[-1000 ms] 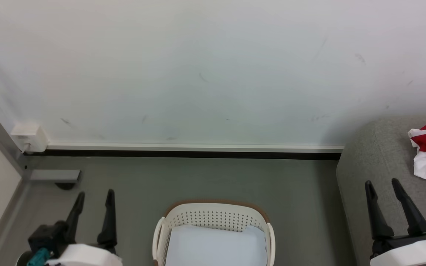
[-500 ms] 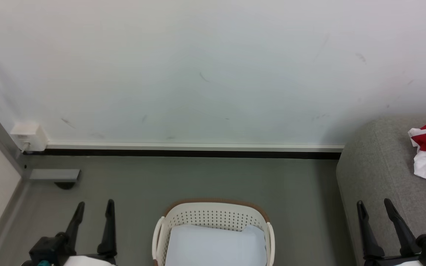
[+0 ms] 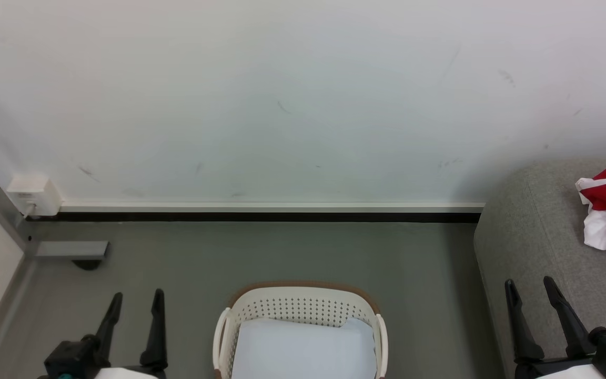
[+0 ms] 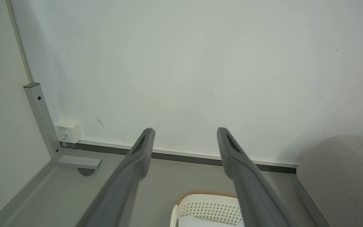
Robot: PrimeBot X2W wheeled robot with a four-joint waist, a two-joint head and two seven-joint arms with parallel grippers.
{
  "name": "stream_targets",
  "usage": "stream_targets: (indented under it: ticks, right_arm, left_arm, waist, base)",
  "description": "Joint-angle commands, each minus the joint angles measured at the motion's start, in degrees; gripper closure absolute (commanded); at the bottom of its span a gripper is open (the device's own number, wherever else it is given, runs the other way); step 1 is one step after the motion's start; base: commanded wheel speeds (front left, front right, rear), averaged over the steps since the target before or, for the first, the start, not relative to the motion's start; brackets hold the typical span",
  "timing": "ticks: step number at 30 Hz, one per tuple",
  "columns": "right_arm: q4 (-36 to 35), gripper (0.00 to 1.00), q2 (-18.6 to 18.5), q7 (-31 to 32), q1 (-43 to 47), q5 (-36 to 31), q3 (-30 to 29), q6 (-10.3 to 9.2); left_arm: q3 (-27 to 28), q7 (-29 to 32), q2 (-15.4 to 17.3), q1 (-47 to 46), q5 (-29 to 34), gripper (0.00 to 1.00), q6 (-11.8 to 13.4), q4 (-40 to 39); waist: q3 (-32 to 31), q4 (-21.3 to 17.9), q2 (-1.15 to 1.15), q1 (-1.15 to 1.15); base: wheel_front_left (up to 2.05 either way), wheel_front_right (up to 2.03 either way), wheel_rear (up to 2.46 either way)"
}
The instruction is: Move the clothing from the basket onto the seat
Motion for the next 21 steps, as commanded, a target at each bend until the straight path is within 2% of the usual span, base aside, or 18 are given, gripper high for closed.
stream_targets:
  ticks: [1,11,12,15,21]
  right_arm:
    - [0.3,0.00,0.0,-0.2,-0.8,-0.1,0.0,-0.13]
    - [0.9,0.00,0.0,-0.2,-1.1,0.6,0.5,-0.13]
    - [0.8,1.00,0.1,0.0,-0.3,0.3,0.4,0.01]
    - [1.8,1.00,0.4,0.3,0.6,1.1,0.4,0.01]
    - [1.7,1.00,0.7,2.1,0.3,7.2,-0.6,0.00]
  left_arm:
    - [0.5,0.0,-0.1,-0.3,0.3,0.00,-0.3,0.2]
    - [1.3,0.0,-0.4,-0.6,0.9,0.00,-1.1,0.5]
    - [1.3,0.0,-0.6,-0.2,0.6,1.00,-1.0,0.5]
    - [1.4,0.4,-0.9,0.1,-0.1,1.00,-1.0,1.9]
    - [2.2,2.8,-0.9,-0.7,-7.0,1.00,-1.1,2.3]
  waist:
    - [0.0,0.0,0.00,0.00]
    - [0.1,0.1,0.00,0.00]
    - [0.1,0.1,0.00,0.00]
    - [0.1,0.1,0.00,0.00]
    - [0.2,0.1,0.00,0.00]
  base:
    - [0.00,0.00,0.00]
    - [0.00,0.00,0.00]
    - [0.00,0.00,0.00]
    - [0.00,0.00,0.00]
    - [0.00,0.00,0.00]
